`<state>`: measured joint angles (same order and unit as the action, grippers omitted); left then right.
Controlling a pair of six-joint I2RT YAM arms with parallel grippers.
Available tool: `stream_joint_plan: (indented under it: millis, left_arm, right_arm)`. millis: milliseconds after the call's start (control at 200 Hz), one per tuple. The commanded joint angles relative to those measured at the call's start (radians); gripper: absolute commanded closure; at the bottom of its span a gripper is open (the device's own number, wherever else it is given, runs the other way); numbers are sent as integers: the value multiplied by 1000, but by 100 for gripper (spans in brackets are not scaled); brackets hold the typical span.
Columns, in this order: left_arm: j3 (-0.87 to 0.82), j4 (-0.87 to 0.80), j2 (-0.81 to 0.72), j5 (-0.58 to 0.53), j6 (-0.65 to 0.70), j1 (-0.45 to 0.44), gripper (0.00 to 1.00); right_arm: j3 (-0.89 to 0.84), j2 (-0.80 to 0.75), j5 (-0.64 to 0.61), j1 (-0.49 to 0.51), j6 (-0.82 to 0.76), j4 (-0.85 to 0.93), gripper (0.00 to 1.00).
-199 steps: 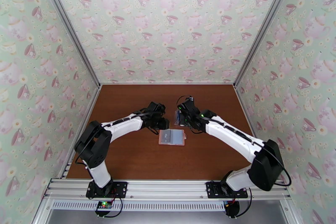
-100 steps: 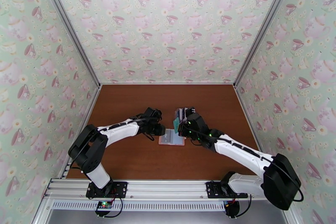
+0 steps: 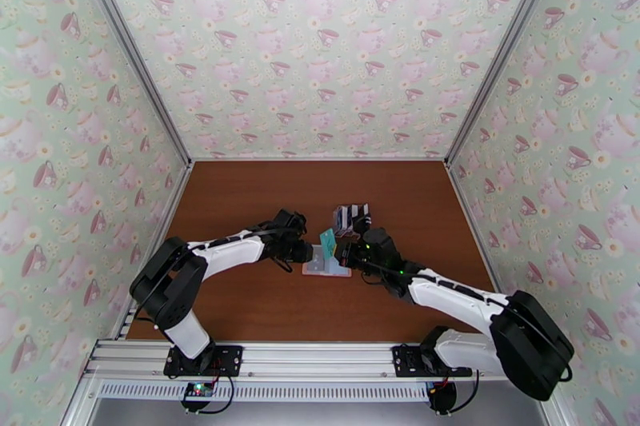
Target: Put the credit cards into the card holder
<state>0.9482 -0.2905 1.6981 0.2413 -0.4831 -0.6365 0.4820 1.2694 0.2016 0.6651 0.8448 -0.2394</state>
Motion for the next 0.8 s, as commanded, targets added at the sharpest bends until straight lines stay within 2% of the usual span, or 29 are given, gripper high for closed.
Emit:
stream_joint_plan:
  millis: [0, 471, 796]
  left_arm:
    - [-22, 21, 14, -8, -12, -3, 63]
    - [-46, 56, 53, 2, -38, -4, 63]
    - [-63, 59, 61, 1, -50, -7, 65]
  right_arm:
    - [-48, 39, 80, -19, 62, -168, 100]
    - [-185, 127, 196, -82, 134, -474, 100]
    - [-225, 195, 217, -97, 149, -566, 100]
